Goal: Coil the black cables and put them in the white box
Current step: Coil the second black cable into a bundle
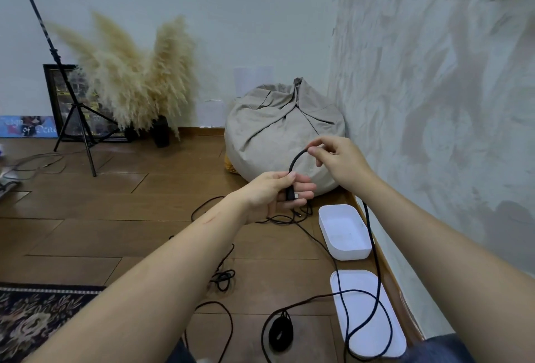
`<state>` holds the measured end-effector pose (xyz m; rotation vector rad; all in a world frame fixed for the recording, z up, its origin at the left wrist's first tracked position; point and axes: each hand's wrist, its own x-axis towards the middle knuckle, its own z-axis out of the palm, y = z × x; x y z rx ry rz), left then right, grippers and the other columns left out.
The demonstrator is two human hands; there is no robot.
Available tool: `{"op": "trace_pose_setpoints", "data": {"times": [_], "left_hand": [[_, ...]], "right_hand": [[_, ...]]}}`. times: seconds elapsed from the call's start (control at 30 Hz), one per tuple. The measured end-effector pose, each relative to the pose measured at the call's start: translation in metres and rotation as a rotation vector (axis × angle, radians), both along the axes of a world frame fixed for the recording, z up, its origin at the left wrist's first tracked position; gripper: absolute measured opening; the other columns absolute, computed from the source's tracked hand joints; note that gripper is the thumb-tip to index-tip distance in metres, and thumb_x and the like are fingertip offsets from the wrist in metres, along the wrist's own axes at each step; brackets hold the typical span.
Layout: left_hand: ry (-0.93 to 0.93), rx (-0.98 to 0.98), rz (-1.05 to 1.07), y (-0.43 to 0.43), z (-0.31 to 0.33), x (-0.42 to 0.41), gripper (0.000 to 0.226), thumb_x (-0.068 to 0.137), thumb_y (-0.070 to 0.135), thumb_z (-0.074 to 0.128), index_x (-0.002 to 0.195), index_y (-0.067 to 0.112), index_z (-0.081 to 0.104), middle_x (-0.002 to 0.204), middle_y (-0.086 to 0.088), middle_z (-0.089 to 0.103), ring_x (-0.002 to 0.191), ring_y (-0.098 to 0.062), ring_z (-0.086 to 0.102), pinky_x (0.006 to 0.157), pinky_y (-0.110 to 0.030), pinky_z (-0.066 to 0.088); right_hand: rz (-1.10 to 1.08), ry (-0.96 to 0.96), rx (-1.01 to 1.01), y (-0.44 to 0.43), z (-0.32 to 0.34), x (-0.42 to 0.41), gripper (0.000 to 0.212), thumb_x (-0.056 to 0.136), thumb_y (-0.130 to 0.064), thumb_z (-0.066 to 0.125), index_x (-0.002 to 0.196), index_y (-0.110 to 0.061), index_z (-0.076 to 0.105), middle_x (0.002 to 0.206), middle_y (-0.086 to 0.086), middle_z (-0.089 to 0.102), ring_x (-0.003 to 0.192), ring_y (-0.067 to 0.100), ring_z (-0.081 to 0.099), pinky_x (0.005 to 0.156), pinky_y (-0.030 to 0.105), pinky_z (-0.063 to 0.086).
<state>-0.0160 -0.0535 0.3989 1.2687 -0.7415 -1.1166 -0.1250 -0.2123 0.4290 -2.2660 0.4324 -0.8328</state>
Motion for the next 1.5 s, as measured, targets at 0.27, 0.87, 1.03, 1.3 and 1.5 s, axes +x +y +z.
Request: {"op": "trace_pose_setpoints", "data": {"times": [0.27, 0.87, 1.03, 1.3, 1.5], "left_hand": [[0.071, -0.204, -0.089, 0.007, 0.037, -0.008, 0.029, 0.109, 0.013, 0.041, 0.126, 0.001, 0.062, 0.123, -0.015, 0.072, 0.111, -0.022, 0.070, 0.094, -0.030, 0.059], [-0.429, -0.241, 0.546, -0.007, -0.004, 0.033, 0.020, 0.107, 0.014, 0.051, 0.118, 0.014, 0.067, 0.114, 0.001, 0.072, 0.113, -0.015, 0.067, 0.091, -0.020, 0.053], [-0.454, -0.080, 0.188, -0.010, -0.009, 0.008, 0.027, 0.110, 0.015, 0.041, 0.117, 0.009, 0.067, 0.090, 0.005, 0.074, 0.088, -0.009, 0.071, 0.079, -0.022, 0.055], [-0.036, -0.132, -0.014, -0.005, 0.008, -0.005, 0.043, 0.112, 0.022, 0.035, 0.132, -0.010, 0.055, 0.075, -0.001, 0.059, 0.079, -0.016, 0.066, 0.087, -0.032, 0.060], [0.008, -0.089, -0.069, -0.006, 0.015, -0.009, 0.052, 0.111, 0.040, 0.029, 0.116, 0.001, 0.063, 0.073, -0.001, 0.046, 0.072, -0.017, 0.057, 0.081, -0.032, 0.053]], "right_hand": [[0.045, -0.007, 0.142, 0.006, 0.002, 0.003, 0.015, 0.092, -0.015, 0.065, 0.103, -0.021, 0.075, 0.089, 0.005, 0.073, 0.091, 0.021, 0.068, 0.083, 0.034, 0.053], [0.322, 0.613, -0.060, 0.044, 0.007, 0.004, 0.020, 0.101, -0.020, 0.056, 0.108, -0.005, 0.066, 0.075, -0.001, 0.068, 0.070, 0.014, 0.058, 0.067, 0.028, 0.046], [0.126, 0.317, -0.385, 0.033, 0.026, 0.004, 0.004, 0.088, -0.027, 0.071, 0.089, -0.030, 0.071, 0.077, -0.012, 0.069, 0.080, 0.012, 0.062, 0.082, 0.039, 0.050], [0.073, 0.095, -0.239, 0.021, 0.021, -0.004, 0.016, 0.081, -0.034, 0.081, 0.082, -0.021, 0.071, 0.067, -0.005, 0.066, 0.065, 0.004, 0.055, 0.065, 0.023, 0.043], [0.063, 0.108, -0.174, 0.017, 0.016, -0.007, 0.015, 0.083, -0.032, 0.079, 0.081, -0.020, 0.070, 0.065, -0.002, 0.065, 0.059, 0.001, 0.050, 0.060, 0.020, 0.038]]}}
